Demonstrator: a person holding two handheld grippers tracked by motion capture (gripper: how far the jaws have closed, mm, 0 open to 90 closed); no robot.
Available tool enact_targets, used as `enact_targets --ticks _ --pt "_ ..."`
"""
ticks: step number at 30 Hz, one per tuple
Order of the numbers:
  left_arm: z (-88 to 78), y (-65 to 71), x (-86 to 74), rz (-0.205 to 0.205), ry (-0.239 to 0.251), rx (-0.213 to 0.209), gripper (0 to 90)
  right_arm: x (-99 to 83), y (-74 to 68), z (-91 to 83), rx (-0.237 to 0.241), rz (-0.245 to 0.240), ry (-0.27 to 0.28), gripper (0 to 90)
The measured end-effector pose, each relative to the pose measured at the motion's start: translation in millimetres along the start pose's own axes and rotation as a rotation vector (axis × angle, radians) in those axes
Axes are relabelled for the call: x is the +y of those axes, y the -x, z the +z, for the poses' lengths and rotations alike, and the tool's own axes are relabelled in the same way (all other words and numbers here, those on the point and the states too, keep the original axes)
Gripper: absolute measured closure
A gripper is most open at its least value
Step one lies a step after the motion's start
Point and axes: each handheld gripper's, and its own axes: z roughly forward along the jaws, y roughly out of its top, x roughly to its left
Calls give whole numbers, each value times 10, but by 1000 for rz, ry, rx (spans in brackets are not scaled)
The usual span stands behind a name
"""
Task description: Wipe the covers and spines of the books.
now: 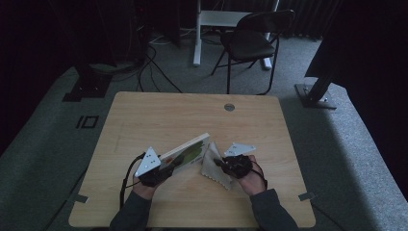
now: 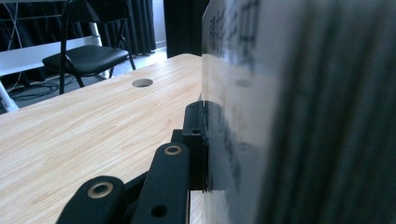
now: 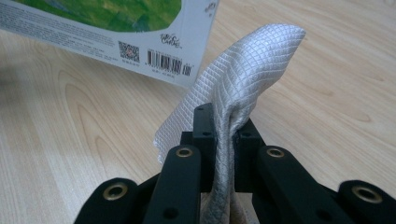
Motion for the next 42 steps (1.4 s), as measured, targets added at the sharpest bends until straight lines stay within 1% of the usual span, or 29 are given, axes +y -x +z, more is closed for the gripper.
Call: enact_targets --ticks 18,27,36,42 --pt "26 8 -16 1 -8 -2 781 124 19 -139 -29 -27 34 835" --pt "35 11 -23 4 -14 -2 782 186 2 -197 -38 -44 51 835" --pt "43 12 -29 2 -17 -2 781 233 -41 -240 -43 -57 55 835" --pt "49 9 -38 2 -20 -3 781 280 -80 -254 -45 -77 60 835"
